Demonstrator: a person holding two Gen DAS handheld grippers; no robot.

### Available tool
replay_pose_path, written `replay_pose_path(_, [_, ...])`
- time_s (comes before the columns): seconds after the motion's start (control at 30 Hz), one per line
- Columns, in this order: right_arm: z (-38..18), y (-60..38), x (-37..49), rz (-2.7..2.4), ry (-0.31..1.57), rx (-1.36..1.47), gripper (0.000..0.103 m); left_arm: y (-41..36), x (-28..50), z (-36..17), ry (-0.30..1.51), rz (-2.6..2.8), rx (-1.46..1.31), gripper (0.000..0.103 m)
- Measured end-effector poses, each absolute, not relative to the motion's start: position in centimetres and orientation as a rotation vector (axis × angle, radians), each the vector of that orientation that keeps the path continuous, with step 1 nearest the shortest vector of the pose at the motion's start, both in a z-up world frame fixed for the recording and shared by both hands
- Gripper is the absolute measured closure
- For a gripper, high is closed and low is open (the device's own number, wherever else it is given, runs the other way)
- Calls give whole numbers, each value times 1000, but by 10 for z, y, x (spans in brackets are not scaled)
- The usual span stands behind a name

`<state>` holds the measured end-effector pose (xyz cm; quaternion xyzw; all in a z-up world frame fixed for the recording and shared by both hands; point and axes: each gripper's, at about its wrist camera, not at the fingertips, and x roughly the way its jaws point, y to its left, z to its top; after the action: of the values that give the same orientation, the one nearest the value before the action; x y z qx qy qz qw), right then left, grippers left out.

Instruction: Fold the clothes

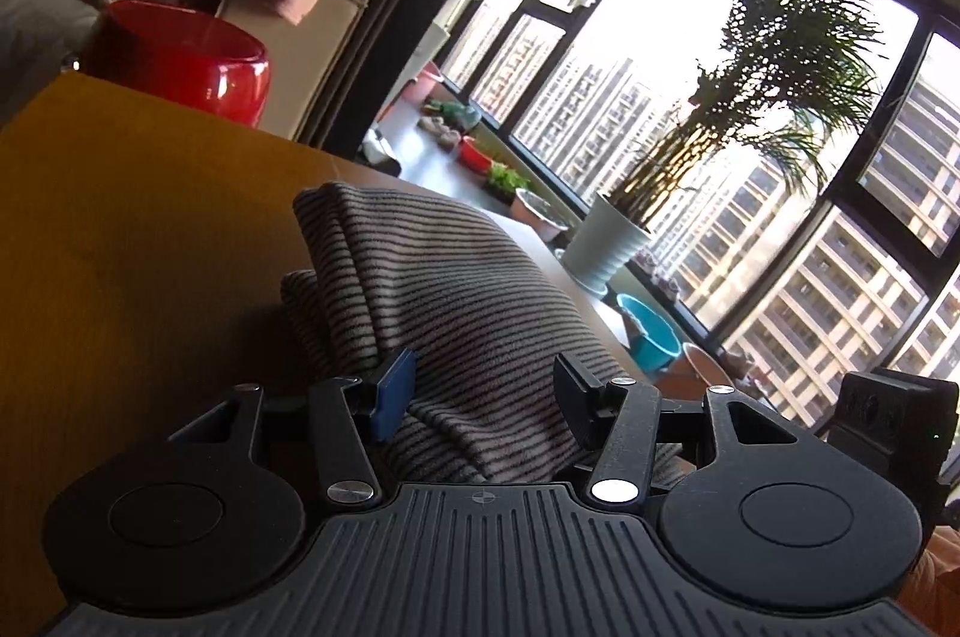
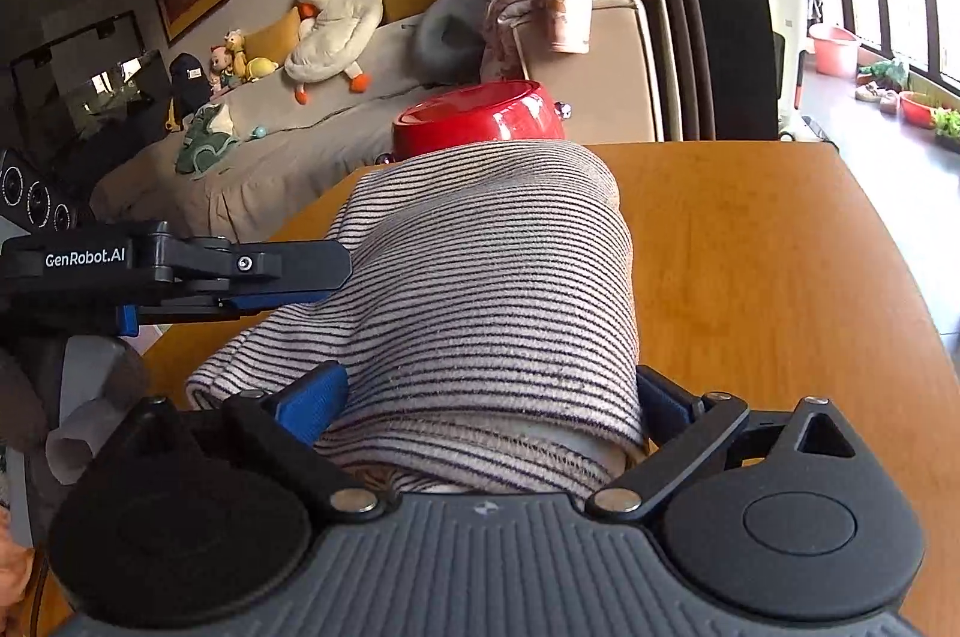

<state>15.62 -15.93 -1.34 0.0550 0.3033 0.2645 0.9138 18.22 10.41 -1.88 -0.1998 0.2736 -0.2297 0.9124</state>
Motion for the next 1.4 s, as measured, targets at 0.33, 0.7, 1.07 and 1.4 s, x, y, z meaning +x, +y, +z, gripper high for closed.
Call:
replay_pose_path(0.33, [-12, -86, 231, 562, 607, 63, 2, 153, 192, 1, 493, -277, -421, 20])
replay_pose_path(0.7, [2, -104, 230, 588, 587, 103, 2, 168, 198, -28, 568, -275, -471, 48])
replay_pose_path(1.07, [-4, -109, 257, 565, 618, 196, 22, 168, 203, -30, 566, -251, -450, 42])
replay_pose_path(1.4, [-6, -82, 277, 552, 577, 121, 13, 183, 215, -33, 561, -212, -475, 36])
